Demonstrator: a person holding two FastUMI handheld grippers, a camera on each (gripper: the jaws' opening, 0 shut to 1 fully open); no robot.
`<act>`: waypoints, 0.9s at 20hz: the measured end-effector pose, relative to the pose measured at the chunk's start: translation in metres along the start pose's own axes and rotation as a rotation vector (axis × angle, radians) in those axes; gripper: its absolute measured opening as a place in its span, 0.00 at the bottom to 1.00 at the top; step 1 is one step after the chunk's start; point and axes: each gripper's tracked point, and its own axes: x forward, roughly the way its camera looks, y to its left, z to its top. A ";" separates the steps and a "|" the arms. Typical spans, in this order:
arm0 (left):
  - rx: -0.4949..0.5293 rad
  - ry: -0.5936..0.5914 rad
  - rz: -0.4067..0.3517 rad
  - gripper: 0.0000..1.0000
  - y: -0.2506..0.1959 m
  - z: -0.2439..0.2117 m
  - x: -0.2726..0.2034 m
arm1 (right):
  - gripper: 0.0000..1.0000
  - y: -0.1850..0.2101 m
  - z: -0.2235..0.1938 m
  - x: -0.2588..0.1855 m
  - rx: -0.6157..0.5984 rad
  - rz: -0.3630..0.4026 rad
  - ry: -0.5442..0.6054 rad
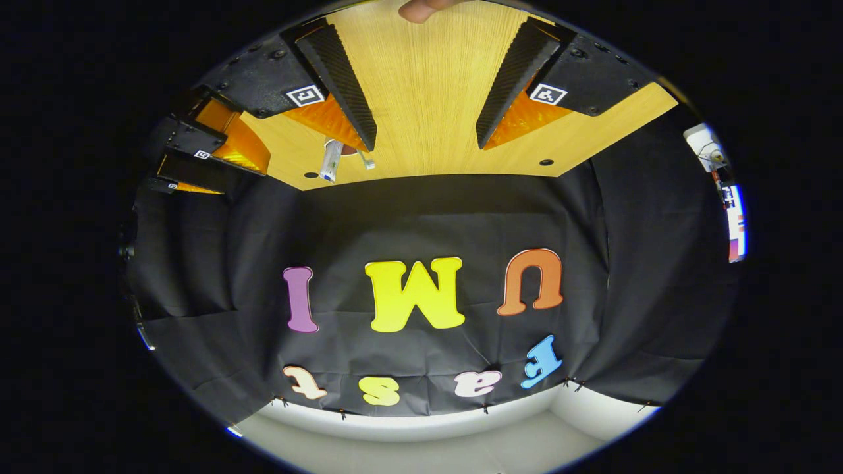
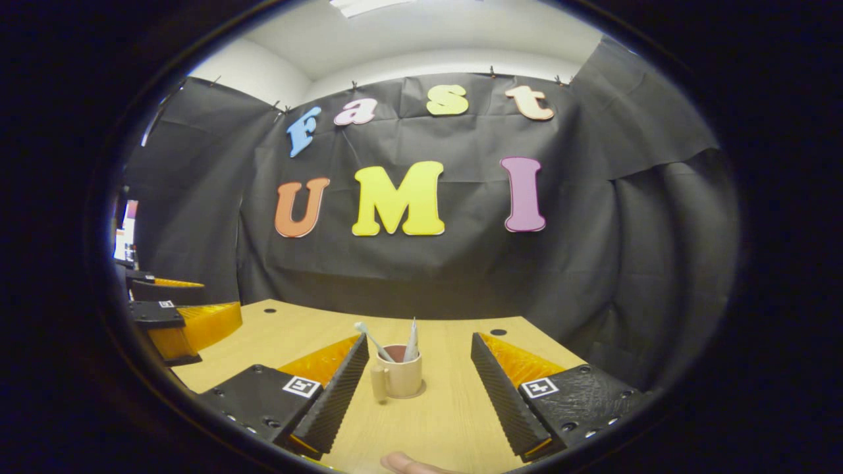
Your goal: Put the toothbrush and toothpaste on the desktop into the cup, then pick up the cup and place it on the coaster on the desktop.
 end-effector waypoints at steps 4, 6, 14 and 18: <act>-0.003 0.015 0.013 0.97 0.003 -0.004 0.002 | 0.96 0.004 -0.006 0.001 -0.012 0.011 0.015; -0.009 0.026 0.011 0.97 0.001 -0.007 0.004 | 0.94 0.005 -0.004 0.001 -0.014 0.013 0.013; -0.017 0.044 0.026 0.97 0.002 -0.013 0.007 | 0.94 0.004 -0.002 -0.001 -0.026 0.009 0.000; 0.002 0.043 0.024 0.97 0.000 -0.014 0.007 | 0.94 0.005 -0.004 0.000 -0.030 0.012 0.007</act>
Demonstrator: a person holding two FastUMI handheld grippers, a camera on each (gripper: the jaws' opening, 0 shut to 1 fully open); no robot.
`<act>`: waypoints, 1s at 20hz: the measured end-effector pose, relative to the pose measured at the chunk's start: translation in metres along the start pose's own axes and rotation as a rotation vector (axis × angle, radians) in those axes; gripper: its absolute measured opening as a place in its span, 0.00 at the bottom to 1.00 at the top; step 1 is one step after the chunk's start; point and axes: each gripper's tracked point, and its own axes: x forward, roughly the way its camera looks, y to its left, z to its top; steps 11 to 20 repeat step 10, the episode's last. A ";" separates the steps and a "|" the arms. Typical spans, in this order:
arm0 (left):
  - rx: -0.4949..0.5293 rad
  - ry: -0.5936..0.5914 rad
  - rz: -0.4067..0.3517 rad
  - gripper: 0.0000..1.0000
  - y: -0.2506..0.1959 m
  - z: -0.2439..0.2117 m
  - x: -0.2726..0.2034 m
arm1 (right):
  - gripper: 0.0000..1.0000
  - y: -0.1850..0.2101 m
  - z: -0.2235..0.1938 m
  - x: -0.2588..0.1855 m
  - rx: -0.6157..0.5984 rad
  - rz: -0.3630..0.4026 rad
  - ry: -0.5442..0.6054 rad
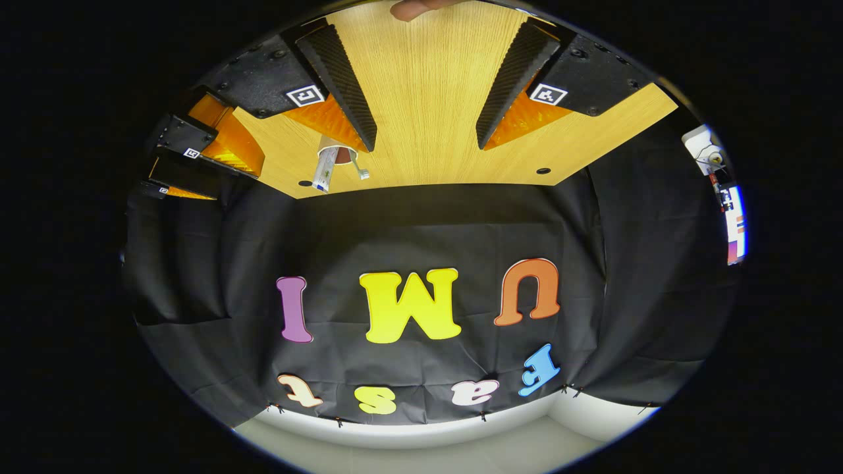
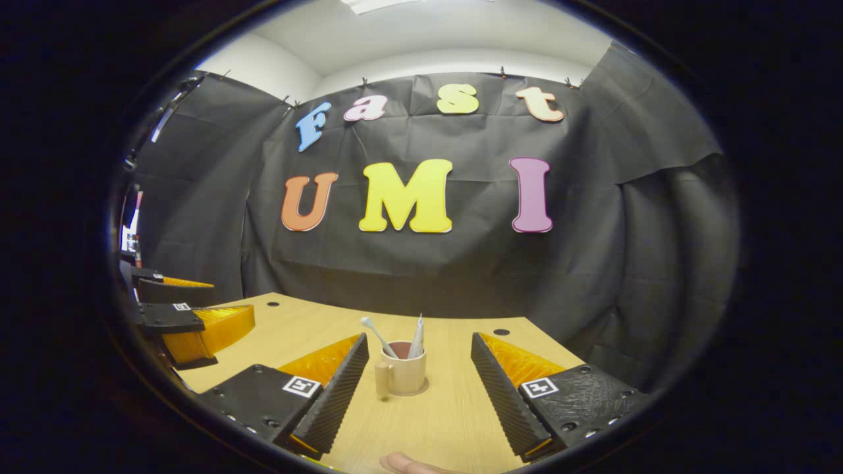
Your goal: Put the toothbrush and toothpaste on the desktop into the cup, then pick up the cup and place it on the coaster on the desktop.
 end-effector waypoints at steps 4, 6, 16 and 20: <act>0.004 0.007 0.006 0.97 0.002 -0.001 0.001 | 0.94 0.001 -0.003 0.001 -0.001 0.002 0.007; 0.004 0.008 0.006 0.97 0.002 -0.002 0.002 | 0.94 0.001 -0.003 0.001 -0.001 0.002 0.008; 0.012 0.008 0.017 0.97 0.005 0.000 0.003 | 0.94 -0.002 -0.007 0.003 -0.003 -0.002 0.018; 0.012 0.008 0.017 0.97 0.005 0.000 0.003 | 0.94 -0.002 -0.007 0.003 -0.003 -0.002 0.018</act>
